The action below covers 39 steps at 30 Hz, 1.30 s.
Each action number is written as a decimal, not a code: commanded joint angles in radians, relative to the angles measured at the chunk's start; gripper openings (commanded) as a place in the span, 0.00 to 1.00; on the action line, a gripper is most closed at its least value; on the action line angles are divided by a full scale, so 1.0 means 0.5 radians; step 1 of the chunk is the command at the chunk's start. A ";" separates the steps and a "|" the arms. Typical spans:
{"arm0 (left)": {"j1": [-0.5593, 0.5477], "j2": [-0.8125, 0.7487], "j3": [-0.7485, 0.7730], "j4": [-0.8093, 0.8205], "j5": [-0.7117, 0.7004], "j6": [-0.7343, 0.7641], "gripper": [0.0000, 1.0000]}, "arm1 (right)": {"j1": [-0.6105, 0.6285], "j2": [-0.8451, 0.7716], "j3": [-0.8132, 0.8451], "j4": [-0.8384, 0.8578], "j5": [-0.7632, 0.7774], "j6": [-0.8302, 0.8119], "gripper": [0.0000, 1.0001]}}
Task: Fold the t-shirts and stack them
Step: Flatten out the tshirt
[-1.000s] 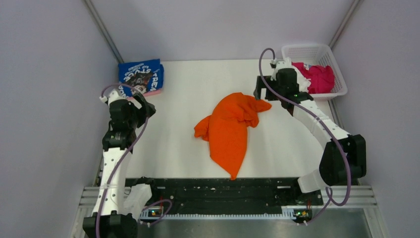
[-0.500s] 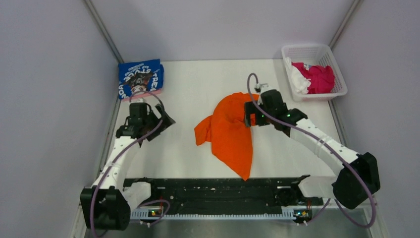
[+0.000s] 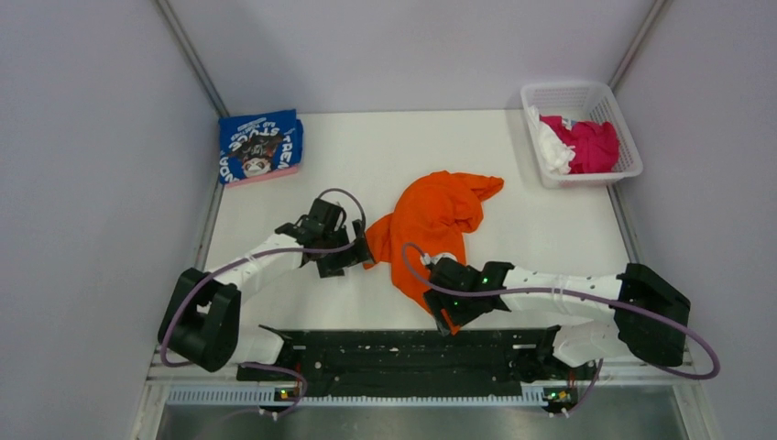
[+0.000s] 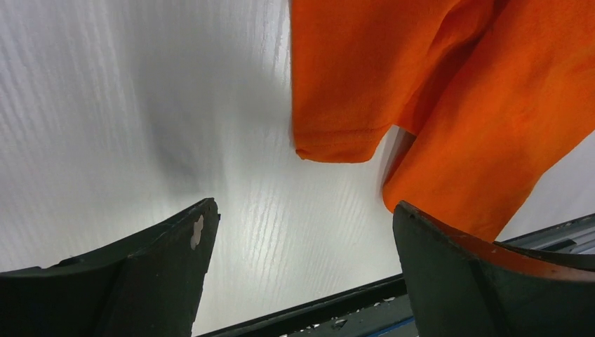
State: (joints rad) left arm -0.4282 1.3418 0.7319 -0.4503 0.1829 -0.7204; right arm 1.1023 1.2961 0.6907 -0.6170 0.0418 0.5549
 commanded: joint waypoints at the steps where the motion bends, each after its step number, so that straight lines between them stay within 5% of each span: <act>1: -0.083 0.084 0.078 0.141 -0.055 -0.071 0.97 | 0.041 0.092 0.009 0.070 0.100 0.073 0.71; 7: -0.179 0.208 0.136 0.138 -0.118 -0.110 0.95 | 0.100 0.300 0.142 -0.041 0.223 0.115 0.62; 9: -0.186 0.238 0.150 0.129 -0.128 -0.115 0.94 | 0.101 0.329 0.177 -0.092 0.284 0.140 0.41; 15: -0.227 0.309 0.188 0.109 -0.180 -0.104 0.88 | 0.044 0.302 0.189 -0.127 0.503 0.276 0.00; 27: -0.256 0.580 0.378 0.079 -0.436 -0.053 0.63 | -0.638 -0.163 0.248 -0.082 0.440 0.053 0.00; 33: -0.313 0.754 0.510 -0.032 -0.502 -0.038 0.33 | -0.903 -0.239 0.338 0.076 0.377 -0.011 0.00; 36: -0.327 0.781 0.523 -0.033 -0.462 -0.039 0.05 | -1.029 -0.239 0.401 0.292 0.364 0.069 0.00; 39: -0.328 0.711 0.562 -0.136 -0.553 -0.051 0.00 | -1.135 -0.258 0.500 0.500 0.363 0.099 0.00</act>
State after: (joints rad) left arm -0.5846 1.6993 0.9936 -0.4332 -0.0349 -0.7486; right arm 0.5953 1.2045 0.8417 -0.5526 0.2295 0.5850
